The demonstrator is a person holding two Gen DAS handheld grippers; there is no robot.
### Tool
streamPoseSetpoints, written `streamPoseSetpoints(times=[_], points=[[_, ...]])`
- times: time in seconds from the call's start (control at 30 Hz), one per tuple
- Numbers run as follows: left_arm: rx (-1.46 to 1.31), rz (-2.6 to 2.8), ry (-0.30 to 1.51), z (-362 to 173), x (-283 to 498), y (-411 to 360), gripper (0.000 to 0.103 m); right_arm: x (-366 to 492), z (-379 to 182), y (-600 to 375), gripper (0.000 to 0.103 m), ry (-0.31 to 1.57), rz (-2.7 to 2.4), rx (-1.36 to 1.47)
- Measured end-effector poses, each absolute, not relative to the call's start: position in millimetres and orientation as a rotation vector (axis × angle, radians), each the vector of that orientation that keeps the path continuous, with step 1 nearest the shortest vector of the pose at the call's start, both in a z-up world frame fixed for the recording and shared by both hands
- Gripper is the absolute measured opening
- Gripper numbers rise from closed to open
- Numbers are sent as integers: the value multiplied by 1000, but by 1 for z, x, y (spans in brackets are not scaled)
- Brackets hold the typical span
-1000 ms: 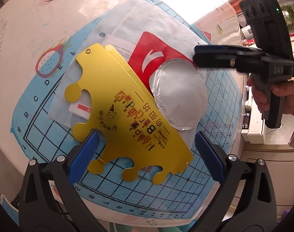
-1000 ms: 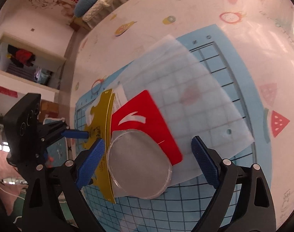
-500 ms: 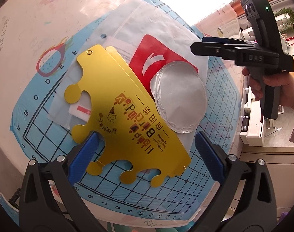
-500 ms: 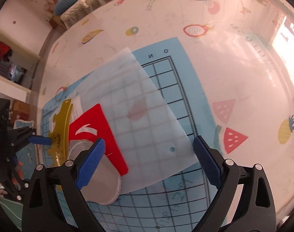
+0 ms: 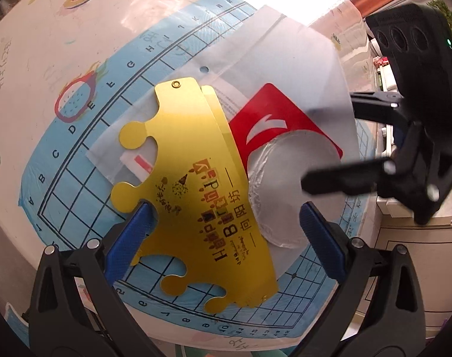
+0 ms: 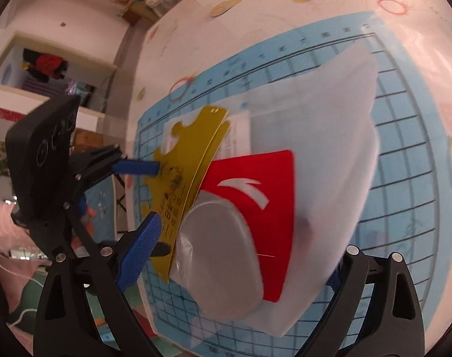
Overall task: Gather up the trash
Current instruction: 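Grasp the white bag and foil lid with the right tool while the left grasps the yellow card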
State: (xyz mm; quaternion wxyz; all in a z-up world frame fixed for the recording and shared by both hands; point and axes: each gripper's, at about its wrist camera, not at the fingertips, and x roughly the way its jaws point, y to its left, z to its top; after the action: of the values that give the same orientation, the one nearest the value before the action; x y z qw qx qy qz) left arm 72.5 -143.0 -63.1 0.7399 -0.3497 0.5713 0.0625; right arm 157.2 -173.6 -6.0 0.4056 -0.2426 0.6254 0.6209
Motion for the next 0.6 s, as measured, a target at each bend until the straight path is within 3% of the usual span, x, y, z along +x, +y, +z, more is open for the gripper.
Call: streamPoseSetpoints(times=[0.1, 0.13, 0.17, 0.2, 0.4, 0.43, 0.47, 0.53, 0.6], points=[[-759, 139, 1251, -62, 72, -146, 95, 158, -5, -179, 90, 1580, 1567, -572], [-752, 139, 1251, -61, 72, -148, 95, 157, -5, -180, 80, 1589, 1577, -561], [-746, 142, 1251, -61, 72, -150, 94, 158, -9, -180, 55, 1618, 1569, -565], [-746, 140, 1246, -61, 72, -151, 92, 156, -10, -178, 50, 1618, 1559, -564], [-731, 113, 1239, -60, 74, -159, 88, 164, -21, -189, 33, 1686, 1551, -509], [-733, 106, 1235, -60, 75, -161, 87, 162, -23, -190, 27, 1700, 1558, -510], [-734, 102, 1230, -60, 76, -165, 83, 160, -25, -192, 20, 1717, 1563, -506], [-733, 95, 1222, -59, 77, -169, 77, 160, -29, -196, 15, 1738, 1550, -475], [-732, 83, 1225, -58, 79, -173, 76, 165, -32, -202, 10, 1771, 1540, -388]])
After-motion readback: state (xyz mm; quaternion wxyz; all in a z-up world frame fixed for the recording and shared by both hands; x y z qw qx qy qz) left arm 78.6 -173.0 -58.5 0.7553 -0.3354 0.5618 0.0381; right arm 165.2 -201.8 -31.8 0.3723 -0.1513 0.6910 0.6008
